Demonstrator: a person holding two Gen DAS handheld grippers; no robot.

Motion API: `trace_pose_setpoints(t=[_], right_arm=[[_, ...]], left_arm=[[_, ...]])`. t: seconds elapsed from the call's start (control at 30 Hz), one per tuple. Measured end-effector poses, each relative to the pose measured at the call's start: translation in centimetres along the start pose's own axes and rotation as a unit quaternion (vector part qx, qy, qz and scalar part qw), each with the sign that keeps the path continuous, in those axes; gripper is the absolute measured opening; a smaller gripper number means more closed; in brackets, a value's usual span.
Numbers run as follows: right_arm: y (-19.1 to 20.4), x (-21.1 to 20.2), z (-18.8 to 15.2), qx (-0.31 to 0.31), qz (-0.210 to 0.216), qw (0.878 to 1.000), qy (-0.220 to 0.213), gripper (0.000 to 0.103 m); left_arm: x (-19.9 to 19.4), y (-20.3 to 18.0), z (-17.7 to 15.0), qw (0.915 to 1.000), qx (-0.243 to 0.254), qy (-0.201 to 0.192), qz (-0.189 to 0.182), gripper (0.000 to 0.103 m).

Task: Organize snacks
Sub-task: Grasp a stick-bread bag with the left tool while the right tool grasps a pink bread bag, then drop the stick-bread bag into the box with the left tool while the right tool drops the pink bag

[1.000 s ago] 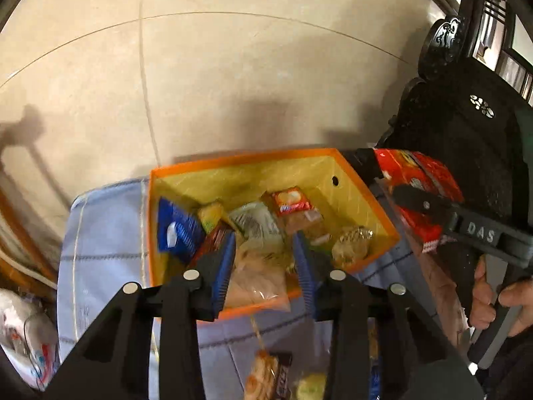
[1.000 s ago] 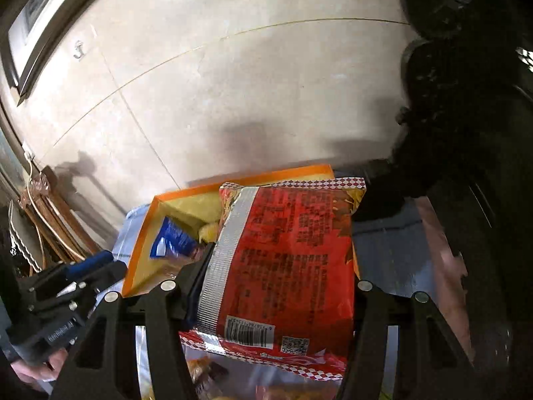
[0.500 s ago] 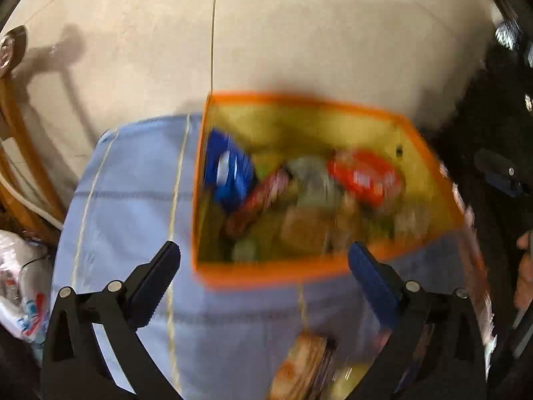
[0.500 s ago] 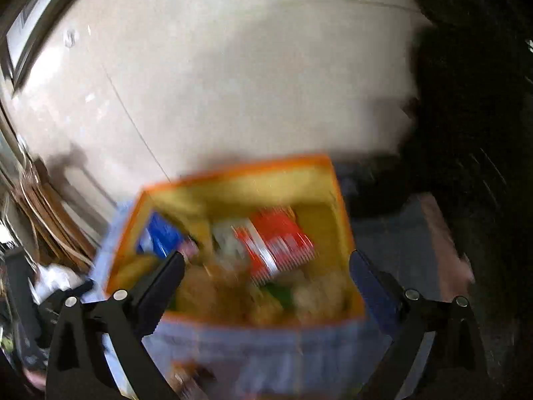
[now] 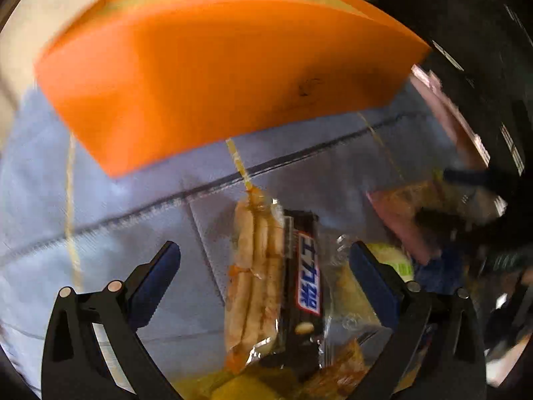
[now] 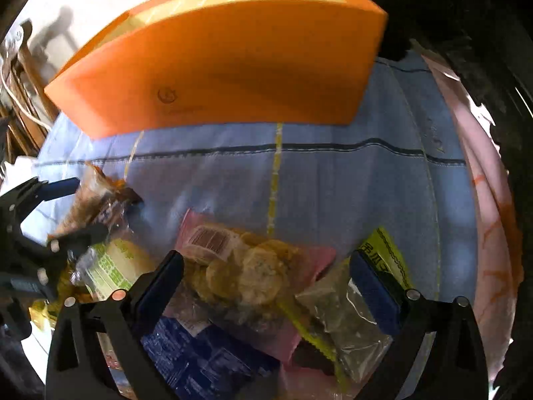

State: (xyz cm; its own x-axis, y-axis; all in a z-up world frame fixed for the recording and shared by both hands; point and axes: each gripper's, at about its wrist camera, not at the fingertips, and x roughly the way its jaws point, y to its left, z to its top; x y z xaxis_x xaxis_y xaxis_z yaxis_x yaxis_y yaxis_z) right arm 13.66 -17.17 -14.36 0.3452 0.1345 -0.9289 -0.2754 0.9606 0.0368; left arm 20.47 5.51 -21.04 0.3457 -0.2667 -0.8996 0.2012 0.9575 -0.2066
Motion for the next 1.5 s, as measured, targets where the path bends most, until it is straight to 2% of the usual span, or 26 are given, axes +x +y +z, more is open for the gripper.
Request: trace_pose_setpoints(t=[0.03, 0.1, 0.13, 0.17, 0.2, 0.23, 0.33, 0.4, 0.47, 0.53, 0.63, 0.77, 0.87, 0.97, 1.07, 1.17, 1.27, 1.3, 1.33, 1.37, 1.4, 1.43, 1.47, 1.5], right_arm=[[0.4, -0.1, -0.2, -0.005, -0.001, 1.000, 0.003, 0.100], [1.1, -0.1, -0.9, -0.029, -0.008, 1.000, -0.008, 0.100], [1.3, 0.1, -1.5, -0.039, -0.015, 0.999, -0.016, 0.100], [1.5, 0.3, -1.8, -0.040, -0.024, 0.999, -0.015, 0.099], [1.7, 0.2, -2.4, -0.032, -0.032, 0.999, -0.011, 0.085], [1.9, -0.2, -2.7, -0.023, -0.019, 0.999, -0.011, 0.057], [2.1, -1.3, -3.3, 0.010, -0.010, 1.000, -0.005, 0.045], [2.1, -2.1, -3.6, 0.025, 0.003, 1.000, -0.008, 0.043], [2.0, -3.2, -3.8, 0.036, 0.010, 0.999, -0.020, 0.042], [1.5, -3.9, -3.8, 0.050, 0.009, 0.998, -0.024, 0.042], [0.0, -6.0, -3.6, 0.086, 0.044, 0.994, -0.039, 0.041], [-0.9, -10.0, -2.5, 0.093, 0.030, 0.992, -0.084, 0.041], [-1.6, -12.9, -0.9, 0.097, 0.035, 0.987, -0.124, 0.041], [-1.5, -16.8, 2.1, 0.078, 0.045, 0.979, -0.183, 0.042], [-1.2, -19.7, 6.1, 0.050, 0.038, 0.970, -0.234, 0.041], [-1.0, -21.6, 10.8, 0.039, 0.019, 0.957, -0.287, 0.042], [-0.8, -21.9, 14.6, 0.034, 0.019, 0.951, -0.308, 0.041], [-1.0, -21.5, 16.0, 0.043, 0.030, 0.951, -0.304, 0.043], [-1.1, -21.1, 17.1, 0.044, 0.050, 0.952, -0.300, 0.046], [-1.1, -20.4, 18.5, 0.037, 0.065, 0.952, -0.296, 0.063], [-0.8, -19.9, 19.0, 0.025, 0.057, 0.953, -0.298, 0.100], [-0.4, -19.4, 19.4, 0.009, 0.035, 0.952, -0.303, 0.099], [-0.2, -18.9, 19.6, -0.006, 0.010, 0.953, -0.302, 0.099], [-0.1, -18.6, 19.5, -0.015, 0.001, 0.955, -0.295, 0.099]], left_arm=[[0.3, 0.6, -0.2, 0.9997, -0.019, 0.007, -0.010, 0.095], [-0.3, 0.6, -0.5, 0.9996, -0.002, -0.002, -0.028, 0.065], [-0.5, 0.6, -0.8, 0.9987, -0.004, 0.004, -0.052, 0.050], [-0.7, 0.8, -1.0, 0.9979, -0.015, 0.010, -0.063, 0.050], [-1.1, 0.8, -1.2, 0.9972, -0.025, 0.016, -0.068, 0.047], [-1.3, 0.9, -1.4, 0.9971, -0.027, 0.018, -0.068, 0.044], [-2.9, 1.4, -1.9, 0.9973, -0.031, 0.013, -0.065, 0.031], [-4.3, 1.4, -2.2, 0.9982, -0.022, 0.004, -0.056, 0.025], [-5.7, 1.5, -2.4, 0.9978, -0.014, -0.012, -0.064, 0.023], [-5.7, 2.0, -2.4, 0.9981, -0.016, -0.010, -0.059, 0.022], [-6.1, 1.9, -2.1, 0.9984, -0.021, -0.011, -0.052, 0.022], [-9.2, 1.7, -1.4, 0.9967, -0.017, -0.045, -0.066, 0.022], [-11.6, 0.7, -0.2, 0.9956, 0.006, -0.074, -0.058, 0.022], [-14.7, -0.2, 3.1, 0.9910, 0.033, -0.128, -0.019, 0.022], [-18.1, 1.3, 8.0, 0.9851, 0.011, -0.170, -0.023, 0.022], [-19.5, 1.8, 12.0, 0.9828, 0.002, -0.184, 0.006, 0.022], [-20.7, 2.3, 15.1, 0.9786, -0.010, -0.202, 0.036, 0.022], [-20.8, 2.4, 15.6, 0.9779, -0.014, -0.206, 0.036, 0.022], [-20.6, 2.4, 16.2, 0.9760, -0.024, -0.212, 0.046, 0.034], [-20.7, 2.5, 16.6, 0.9708, -0.041, -0.222, 0.081, 0.061], [-20.6, 2.5, 16.8, 0.9674, -0.050, -0.226, 0.103, 0.092], [-20.4, 2.6, 16.9, 0.9622, -0.059, -0.236, 0.122, 0.099], [-20.0, 2.8, 16.8, 0.9607, -0.064, -0.235, 0.133, 0.099], [-19.5, 2.9, 16.5, 0.9648, -0.058, -0.226, 0.121, 0.099]])
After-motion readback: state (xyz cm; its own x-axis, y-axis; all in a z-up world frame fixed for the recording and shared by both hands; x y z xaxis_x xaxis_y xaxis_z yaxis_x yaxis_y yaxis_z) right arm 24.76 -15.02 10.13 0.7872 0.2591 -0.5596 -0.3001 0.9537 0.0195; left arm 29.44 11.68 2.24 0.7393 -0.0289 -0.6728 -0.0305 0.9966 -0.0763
